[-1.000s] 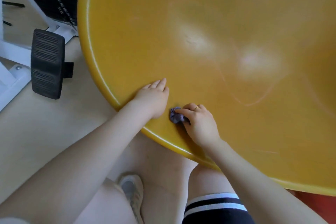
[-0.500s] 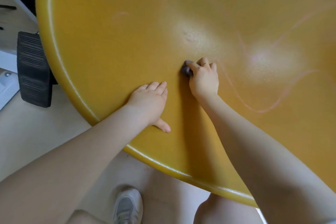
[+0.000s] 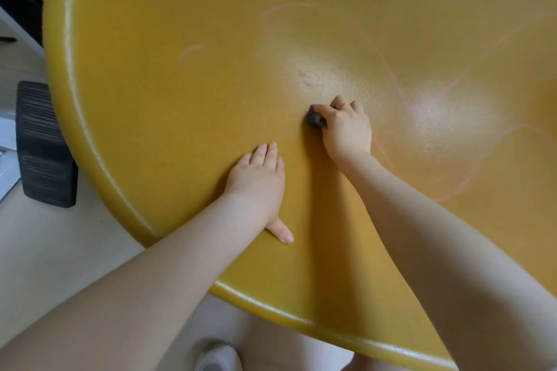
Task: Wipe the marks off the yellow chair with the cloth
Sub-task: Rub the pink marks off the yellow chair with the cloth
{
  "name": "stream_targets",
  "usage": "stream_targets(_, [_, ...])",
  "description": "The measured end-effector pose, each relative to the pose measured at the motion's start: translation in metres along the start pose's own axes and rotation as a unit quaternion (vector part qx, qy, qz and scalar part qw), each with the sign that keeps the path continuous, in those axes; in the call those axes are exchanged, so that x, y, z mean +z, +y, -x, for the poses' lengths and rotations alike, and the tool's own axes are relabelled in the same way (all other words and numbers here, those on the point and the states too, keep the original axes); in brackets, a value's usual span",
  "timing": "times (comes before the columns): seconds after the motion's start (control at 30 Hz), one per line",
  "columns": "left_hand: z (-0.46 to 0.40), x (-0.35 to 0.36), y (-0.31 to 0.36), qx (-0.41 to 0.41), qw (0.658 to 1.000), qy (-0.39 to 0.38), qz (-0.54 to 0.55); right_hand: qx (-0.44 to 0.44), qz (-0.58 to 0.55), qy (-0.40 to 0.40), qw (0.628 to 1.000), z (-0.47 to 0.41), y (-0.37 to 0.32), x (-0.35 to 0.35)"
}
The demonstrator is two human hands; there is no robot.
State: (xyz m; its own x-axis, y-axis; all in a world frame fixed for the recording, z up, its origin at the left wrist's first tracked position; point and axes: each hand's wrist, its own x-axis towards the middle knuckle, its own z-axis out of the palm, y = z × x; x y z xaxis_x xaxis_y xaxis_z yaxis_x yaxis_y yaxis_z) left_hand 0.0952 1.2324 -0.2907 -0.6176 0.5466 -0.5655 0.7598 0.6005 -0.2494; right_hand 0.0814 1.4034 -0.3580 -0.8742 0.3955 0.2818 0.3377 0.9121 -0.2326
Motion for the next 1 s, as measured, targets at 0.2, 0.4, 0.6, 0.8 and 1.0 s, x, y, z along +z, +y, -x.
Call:
stream_targets(0.2, [-0.002,-0.001,-0.001,-0.010,1.000,-0.022,-0.009,0.012,-0.057,-0.028,0.998,0.012,-0.001,-0.002])
stream_targets(0.4, [-0.007,-0.015,0.011,-0.025,0.998,-0.056,-0.033,-0.099,-0.126,-0.081,0.984,0.147,-0.004,-0.047])
stream_targets(0.6, [0.006,-0.015,0.005,-0.031,0.999,-0.035,0.001,-0.142,-0.136,-0.128,0.972,0.152,0.010,-0.057])
stream_targets(0.8, [0.034,0.003,0.029,0.035,0.999,0.030,0.002,-0.024,-0.006,-0.119,0.993,0.058,0.048,-0.029])
stream_targets(1.0, [0.057,0.018,0.053,0.039,0.994,-0.052,0.091,-0.052,-0.026,-0.131,0.990,0.103,0.036,-0.045])
